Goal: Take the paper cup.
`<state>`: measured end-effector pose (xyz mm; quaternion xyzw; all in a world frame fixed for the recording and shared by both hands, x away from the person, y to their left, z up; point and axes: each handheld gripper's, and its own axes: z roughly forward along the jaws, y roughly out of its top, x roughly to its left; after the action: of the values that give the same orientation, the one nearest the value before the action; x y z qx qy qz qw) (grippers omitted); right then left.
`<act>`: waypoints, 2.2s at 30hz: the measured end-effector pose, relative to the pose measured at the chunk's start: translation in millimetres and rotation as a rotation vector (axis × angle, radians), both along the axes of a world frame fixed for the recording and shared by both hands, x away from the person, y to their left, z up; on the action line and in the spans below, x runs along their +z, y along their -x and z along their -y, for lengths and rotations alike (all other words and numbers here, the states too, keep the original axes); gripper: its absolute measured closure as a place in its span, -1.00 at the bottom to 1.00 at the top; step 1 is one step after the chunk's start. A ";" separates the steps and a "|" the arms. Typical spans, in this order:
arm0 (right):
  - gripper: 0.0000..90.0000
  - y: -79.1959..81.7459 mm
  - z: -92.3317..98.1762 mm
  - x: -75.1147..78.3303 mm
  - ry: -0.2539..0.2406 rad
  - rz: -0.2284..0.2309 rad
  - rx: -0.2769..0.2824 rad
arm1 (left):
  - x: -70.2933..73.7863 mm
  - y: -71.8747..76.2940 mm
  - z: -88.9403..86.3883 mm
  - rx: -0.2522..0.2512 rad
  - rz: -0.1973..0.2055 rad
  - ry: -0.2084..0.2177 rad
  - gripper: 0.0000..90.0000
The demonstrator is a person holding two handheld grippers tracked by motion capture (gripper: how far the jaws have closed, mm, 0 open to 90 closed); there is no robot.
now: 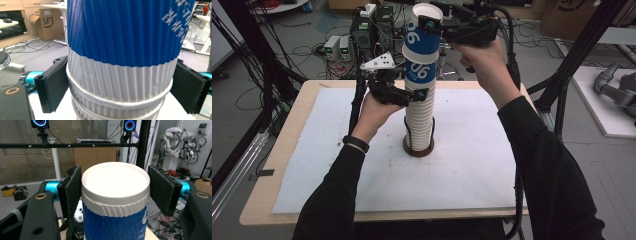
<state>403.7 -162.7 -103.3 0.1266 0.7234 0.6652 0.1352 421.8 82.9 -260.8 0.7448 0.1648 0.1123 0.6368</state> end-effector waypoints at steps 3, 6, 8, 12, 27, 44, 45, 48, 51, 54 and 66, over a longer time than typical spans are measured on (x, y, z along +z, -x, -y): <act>-0.31 2.6 1.4 5.8 -0.010 0.016 -0.004 | 0.0 -0.1 0.5 -0.001 0.000 0.003 -0.75; -0.31 6.4 3.3 12.3 -0.018 0.038 -0.010 | 0.3 0.1 0.5 0.000 0.000 0.001 -0.75; -0.31 7.2 3.9 13.7 -0.020 0.037 -0.005 | 0.4 0.2 0.5 0.000 0.000 -0.001 -0.75; -0.31 12.3 7.6 20.7 -0.023 0.049 0.000 | 0.6 0.0 0.5 -0.001 -0.001 -0.003 -0.75; -0.31 33.7 43.9 18.6 0.002 0.057 -0.007 | 1.4 0.5 0.1 0.001 -0.002 -0.009 -0.75; -0.31 59.4 83.9 -35.6 0.024 0.010 0.025 | 2.2 0.4 0.6 0.001 -0.002 -0.016 -0.75; -0.31 59.5 84.9 -39.7 0.027 0.009 0.026 | 2.2 0.6 0.5 0.002 -0.003 -0.016 -0.75; -0.31 60.4 88.1 -57.7 0.023 -0.013 0.032 | 2.5 0.7 0.3 0.000 -0.002 -0.020 -0.75; -0.31 60.2 89.5 -65.5 0.020 -0.027 0.032 | 2.3 0.9 0.6 0.001 -0.005 -0.015 -0.75; -0.31 59.6 92.1 -77.7 0.018 -0.041 0.034 | 2.4 0.7 0.4 0.001 -0.002 -0.019 -0.75; -0.31 65.0 93.9 -119.2 0.038 -0.063 0.027 | 2.3 0.4 0.1 -0.002 -0.004 -0.019 -0.75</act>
<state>338.7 -256.7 -222.5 0.1353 0.7413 0.6488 0.1057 421.4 82.8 -258.5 0.7511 0.1642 0.1118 0.6296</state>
